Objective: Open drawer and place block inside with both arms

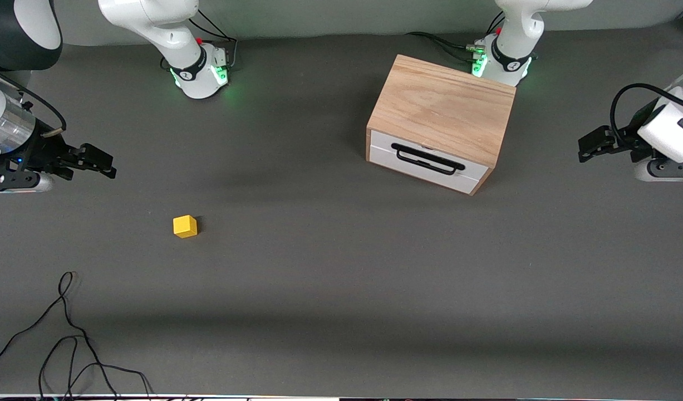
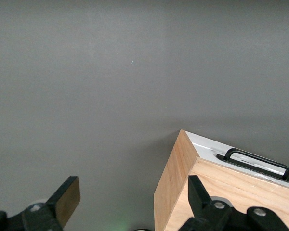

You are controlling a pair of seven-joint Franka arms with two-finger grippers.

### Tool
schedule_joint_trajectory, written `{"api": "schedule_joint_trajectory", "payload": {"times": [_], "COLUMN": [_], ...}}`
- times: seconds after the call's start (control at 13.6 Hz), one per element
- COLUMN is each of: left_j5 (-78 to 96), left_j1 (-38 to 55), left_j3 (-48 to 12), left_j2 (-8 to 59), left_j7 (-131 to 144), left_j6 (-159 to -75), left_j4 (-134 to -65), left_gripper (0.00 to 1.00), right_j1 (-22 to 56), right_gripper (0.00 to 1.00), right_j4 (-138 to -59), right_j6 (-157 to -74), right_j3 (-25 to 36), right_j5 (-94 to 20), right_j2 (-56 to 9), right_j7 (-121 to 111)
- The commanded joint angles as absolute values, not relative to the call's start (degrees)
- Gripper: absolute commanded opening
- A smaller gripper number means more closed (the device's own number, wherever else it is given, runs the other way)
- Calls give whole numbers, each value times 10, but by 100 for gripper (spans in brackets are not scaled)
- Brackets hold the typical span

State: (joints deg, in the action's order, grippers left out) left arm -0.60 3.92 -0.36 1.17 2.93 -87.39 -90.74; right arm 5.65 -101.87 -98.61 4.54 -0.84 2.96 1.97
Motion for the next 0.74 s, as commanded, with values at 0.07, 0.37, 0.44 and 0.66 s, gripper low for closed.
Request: {"api": "schedule_joint_trajectory", "payload": {"times": [0.07,0.37,0.44,0.66], "left_j5": [-1,-2,-2,-2], "left_j1": [42,42,42,42], "left_j3": [-2,-2,-1,-2], "left_j2": [5,5,5,5], "left_j7": [18,18,18,18], "left_j6": [-875,-877,-878,-880], "left_j4": [-915,-914,-914,-914], "left_gripper": [100,100,100,100], "right_j1": [55,55,57,58], "right_gripper": [100,100,100,100], "right_j4": [-1003,-1000,-997,-1001], "right_j6": [-972,-978,-977,-974], "right_j3": [50,50,50,50], "right_j5": [-15,-11,-11,-10], "right_j2": [24,22,22,23], "right_j7": [14,11,11,17]}}
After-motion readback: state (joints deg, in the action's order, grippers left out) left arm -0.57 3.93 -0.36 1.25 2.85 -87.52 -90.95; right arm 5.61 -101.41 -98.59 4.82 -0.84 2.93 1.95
